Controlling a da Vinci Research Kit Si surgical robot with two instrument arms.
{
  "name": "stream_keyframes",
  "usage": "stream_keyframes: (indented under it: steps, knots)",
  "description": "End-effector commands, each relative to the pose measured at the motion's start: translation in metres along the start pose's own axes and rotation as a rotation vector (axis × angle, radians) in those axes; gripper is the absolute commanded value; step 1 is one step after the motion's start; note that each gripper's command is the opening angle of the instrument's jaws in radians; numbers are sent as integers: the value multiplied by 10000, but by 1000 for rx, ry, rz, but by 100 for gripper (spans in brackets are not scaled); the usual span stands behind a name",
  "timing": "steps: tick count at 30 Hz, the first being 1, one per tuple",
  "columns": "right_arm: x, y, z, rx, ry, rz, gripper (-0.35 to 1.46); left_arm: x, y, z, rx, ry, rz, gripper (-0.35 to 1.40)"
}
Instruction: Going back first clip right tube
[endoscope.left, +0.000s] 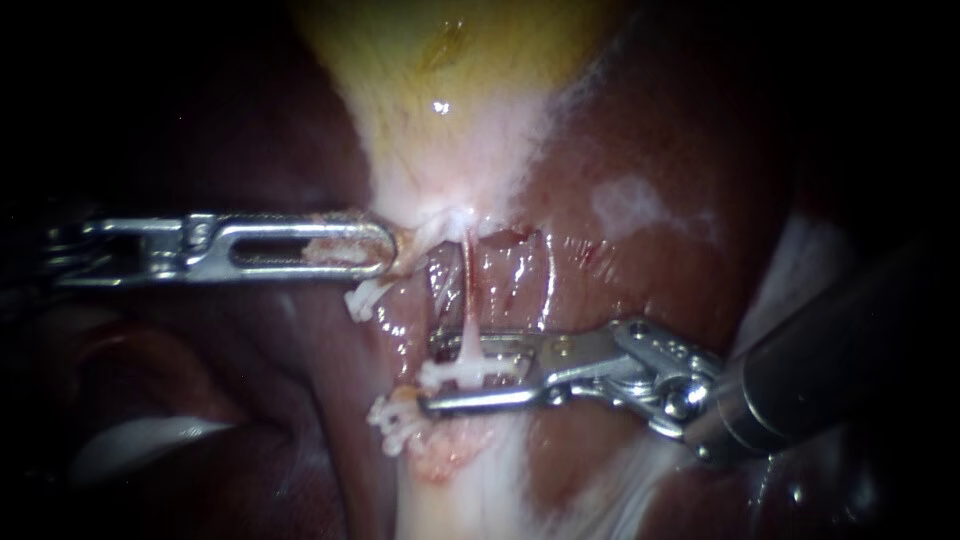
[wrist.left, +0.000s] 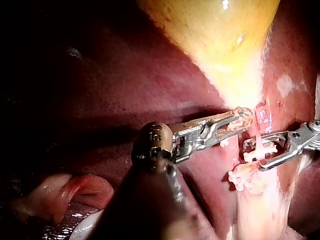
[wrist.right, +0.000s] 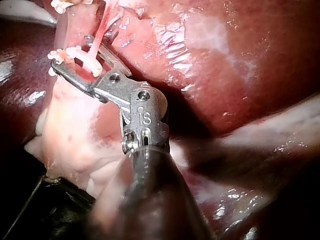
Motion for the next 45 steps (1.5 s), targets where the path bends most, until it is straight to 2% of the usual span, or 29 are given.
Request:
stream_keyframes:
  steps: [1, 10, 13, 18, 21, 26, 28, 30, 33, 45]
  knots:
    - [-1, 2, -3, -2, 0, -6, 49, 0, 0, 0, 0, 0, 0, -35]
    - [-3, 10, -27, -13, -2, -50, 50, 0, 0, -1, 0, 0, 0, -35]
    - [5, 6, -42, -9, -4, -91, 50, 0, 0, -1, 1, 0, 0, -35]
    - [32, -4, -81, -21, -7, -183, 50, 0, 1, -3, 1, 1, 0, -35]
    - [43, -9, -102, -37, -34, -237, 50, 0, 1, -2, 1, 1, 0, -35]
    - [64, -18, -119, -48, -60, -324, 50, 0, 2, 0, 1, 0, 1, -35]
    - [68, -20, -120, -42, -106, -347, 50, 1, 3, 2, 0, 0, 1, -35]
    - [69, -23, -120, -40, -131, -364, 50, 2, 4, 4, 0, -1, 2, -35]
    - [70, -23, -119, -40, -131, -369, 50, 4, 9, 9, -1, -2, 4, -35]
    - [70, -24, -122, -36, -133, -393, 50, 16, 50, 48, -23, 10, 20, -35]
